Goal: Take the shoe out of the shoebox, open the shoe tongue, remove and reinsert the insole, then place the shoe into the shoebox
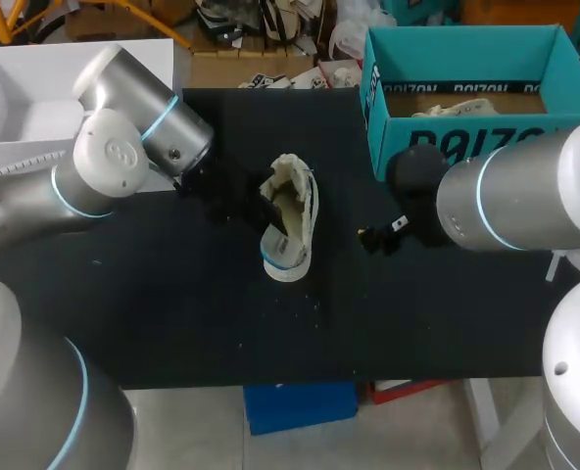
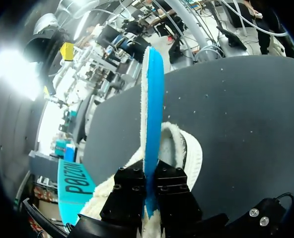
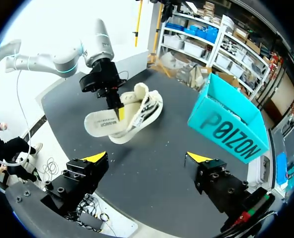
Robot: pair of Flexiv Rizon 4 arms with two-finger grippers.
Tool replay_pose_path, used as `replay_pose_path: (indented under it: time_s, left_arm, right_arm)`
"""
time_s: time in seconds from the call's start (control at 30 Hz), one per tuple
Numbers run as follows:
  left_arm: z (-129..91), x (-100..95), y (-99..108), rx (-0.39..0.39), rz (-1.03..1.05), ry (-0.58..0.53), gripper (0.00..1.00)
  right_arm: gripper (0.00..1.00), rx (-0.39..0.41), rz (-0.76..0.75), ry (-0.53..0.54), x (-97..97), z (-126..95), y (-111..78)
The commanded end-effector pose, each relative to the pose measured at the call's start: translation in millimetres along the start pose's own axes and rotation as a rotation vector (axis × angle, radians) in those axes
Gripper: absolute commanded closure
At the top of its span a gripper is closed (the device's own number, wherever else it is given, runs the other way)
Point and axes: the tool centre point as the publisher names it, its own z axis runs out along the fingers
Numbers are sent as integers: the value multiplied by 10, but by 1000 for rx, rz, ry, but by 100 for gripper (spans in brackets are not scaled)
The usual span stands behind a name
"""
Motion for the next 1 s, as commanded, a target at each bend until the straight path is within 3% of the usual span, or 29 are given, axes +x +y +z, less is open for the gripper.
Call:
replay_pose_path:
  time_s: [0.03,0.1,0.17,0.27,0.3,0.5,0.83,0.9,0.97,1.0]
  left_arm:
    - [44,-10,99,-24,-20,20,100]
    - [50,-11,110,-20,-28,27,100]
    - [49,-32,88,-19,-28,29,64]
    - [3,-61,24,-5,-27,15,42]
    - [-16,-68,-1,-2,-26,11,40]
    - [-151,-107,-229,9,-14,10,51]
    - [-128,-98,-548,51,9,35,57]
    - [-99,-96,-581,64,15,47,69]
    - [-80,-88,-600,68,16,48,97]
    - [-76,-83,-594,70,17,49,100]
  right_arm:
    - [0,1,1,-3,16,6,4]
    - [0,1,1,-3,16,6,4]
    - [0,1,1,-3,16,6,4]
    - [0,1,1,-3,16,6,4]
    - [0,1,1,-3,16,6,4]
    - [0,1,1,-3,16,6,4]
    - [0,1,1,-3,16,6,4]
    - [0,1,1,-3,16,6,4]
    - [0,1,1,-3,16,6,4]
    - [0,1,1,-3,16,6,4]
